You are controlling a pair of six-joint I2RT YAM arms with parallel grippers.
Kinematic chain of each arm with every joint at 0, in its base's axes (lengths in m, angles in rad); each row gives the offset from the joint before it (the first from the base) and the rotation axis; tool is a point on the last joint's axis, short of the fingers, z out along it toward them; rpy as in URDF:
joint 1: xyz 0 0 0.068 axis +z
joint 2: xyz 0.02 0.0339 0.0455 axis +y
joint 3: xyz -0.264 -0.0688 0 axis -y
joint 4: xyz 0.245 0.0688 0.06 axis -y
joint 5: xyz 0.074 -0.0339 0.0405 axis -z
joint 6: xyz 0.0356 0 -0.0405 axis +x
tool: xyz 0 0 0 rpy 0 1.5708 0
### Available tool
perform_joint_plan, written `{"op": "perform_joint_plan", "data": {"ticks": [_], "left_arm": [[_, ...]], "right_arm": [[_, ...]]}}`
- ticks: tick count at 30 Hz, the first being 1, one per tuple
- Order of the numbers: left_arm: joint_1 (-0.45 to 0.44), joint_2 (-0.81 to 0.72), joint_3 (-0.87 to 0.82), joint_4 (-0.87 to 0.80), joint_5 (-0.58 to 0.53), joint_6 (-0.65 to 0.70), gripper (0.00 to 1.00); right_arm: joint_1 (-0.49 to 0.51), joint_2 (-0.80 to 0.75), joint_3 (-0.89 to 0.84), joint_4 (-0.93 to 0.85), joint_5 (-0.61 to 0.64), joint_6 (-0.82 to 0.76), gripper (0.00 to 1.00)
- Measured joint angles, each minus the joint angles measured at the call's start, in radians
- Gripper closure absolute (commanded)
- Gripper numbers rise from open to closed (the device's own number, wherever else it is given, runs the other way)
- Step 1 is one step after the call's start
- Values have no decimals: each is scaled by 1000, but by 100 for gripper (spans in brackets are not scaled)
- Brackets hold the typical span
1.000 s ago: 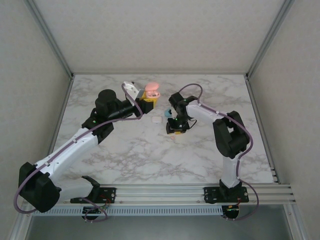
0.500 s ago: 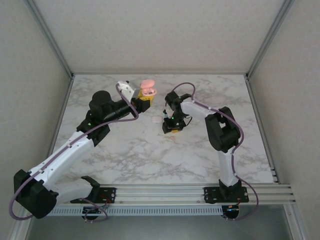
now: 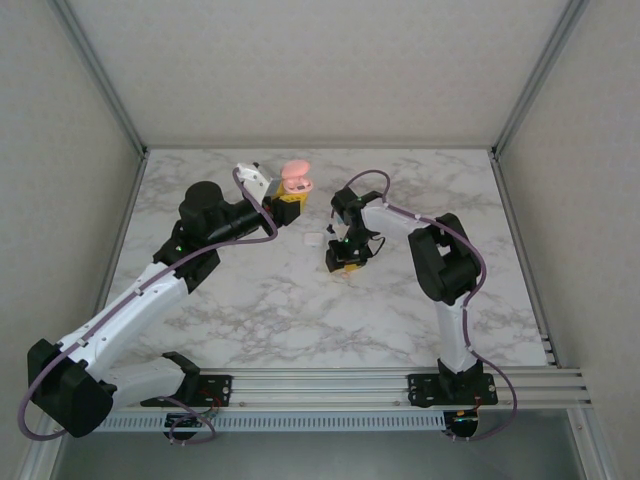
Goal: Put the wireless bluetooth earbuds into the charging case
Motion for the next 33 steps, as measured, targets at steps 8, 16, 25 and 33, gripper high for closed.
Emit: {"op": "perform_joint_plan", "data": {"ticks": [8,16,25,33], "left_arm": [[0,7,0,0,1,0,93],[0,16,0,0,4,0,93],[0,16,0,0,4,0,93],[0,16,0,0,4,0,93]], "right_arm": [[0,-32,-33,-24,-2,1,58],[1,-55,-33,-46,18,2,60],[27,-39,40,-90,88,-8,64],[62,16,75,-131,141,-29,64]]}}
